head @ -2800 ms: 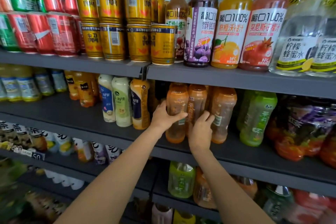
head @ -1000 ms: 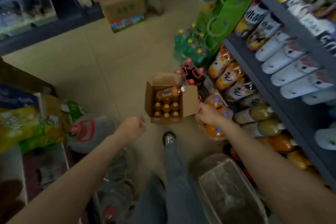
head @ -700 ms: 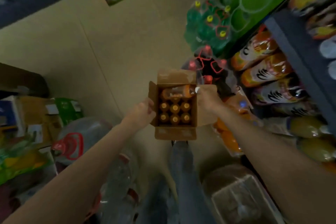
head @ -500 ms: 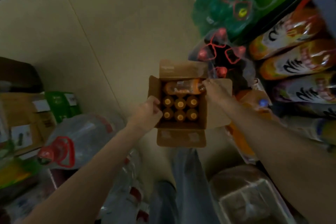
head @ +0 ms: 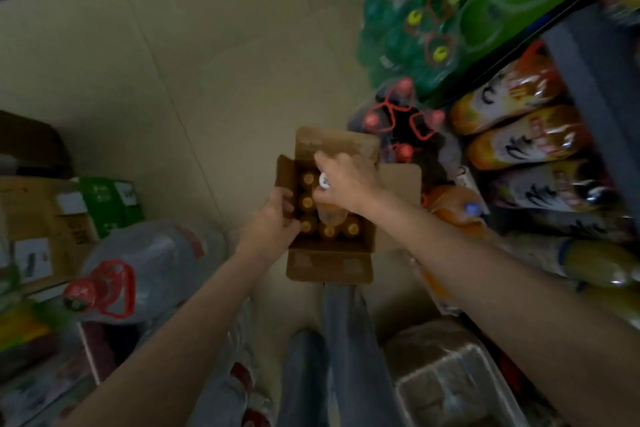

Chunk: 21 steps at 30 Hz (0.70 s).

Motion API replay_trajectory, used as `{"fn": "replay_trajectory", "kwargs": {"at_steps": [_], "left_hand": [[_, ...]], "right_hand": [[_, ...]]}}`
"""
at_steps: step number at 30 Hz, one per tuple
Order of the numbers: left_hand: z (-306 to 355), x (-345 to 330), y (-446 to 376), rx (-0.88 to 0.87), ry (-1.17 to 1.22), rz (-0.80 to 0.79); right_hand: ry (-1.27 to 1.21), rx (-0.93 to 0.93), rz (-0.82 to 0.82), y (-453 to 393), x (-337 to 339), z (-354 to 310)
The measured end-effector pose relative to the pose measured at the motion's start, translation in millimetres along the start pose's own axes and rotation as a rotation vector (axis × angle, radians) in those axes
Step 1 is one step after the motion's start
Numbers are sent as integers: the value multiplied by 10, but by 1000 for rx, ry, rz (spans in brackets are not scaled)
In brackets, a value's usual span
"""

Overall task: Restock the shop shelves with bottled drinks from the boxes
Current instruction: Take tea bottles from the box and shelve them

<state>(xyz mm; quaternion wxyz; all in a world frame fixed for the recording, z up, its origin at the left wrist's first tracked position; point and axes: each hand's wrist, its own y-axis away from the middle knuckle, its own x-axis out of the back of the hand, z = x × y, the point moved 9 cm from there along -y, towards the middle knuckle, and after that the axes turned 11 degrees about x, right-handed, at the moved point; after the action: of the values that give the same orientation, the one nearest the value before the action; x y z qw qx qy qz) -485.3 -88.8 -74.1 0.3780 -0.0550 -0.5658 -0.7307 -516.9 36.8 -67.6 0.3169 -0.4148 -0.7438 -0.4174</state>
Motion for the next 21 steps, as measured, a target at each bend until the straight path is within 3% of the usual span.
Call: {"fn": "replay_trajectory", "kwargs": {"at_steps": [5, 11, 17, 21], "left_hand": [[699, 180, 734, -306, 94, -12], [1618, 618, 2235, -609, 69, 124], [2416, 433, 3916, -737, 113, -152], [2854, 240, 4884, -798, 223, -317]], "right_hand": [[2, 76, 72, 656, 1361, -529], [-54, -80, 484, 2197, 3010, -1111], [-546, -210, 888, 4156, 3834, -1338], [-637, -392, 913, 5421, 3843, -1305]]}}
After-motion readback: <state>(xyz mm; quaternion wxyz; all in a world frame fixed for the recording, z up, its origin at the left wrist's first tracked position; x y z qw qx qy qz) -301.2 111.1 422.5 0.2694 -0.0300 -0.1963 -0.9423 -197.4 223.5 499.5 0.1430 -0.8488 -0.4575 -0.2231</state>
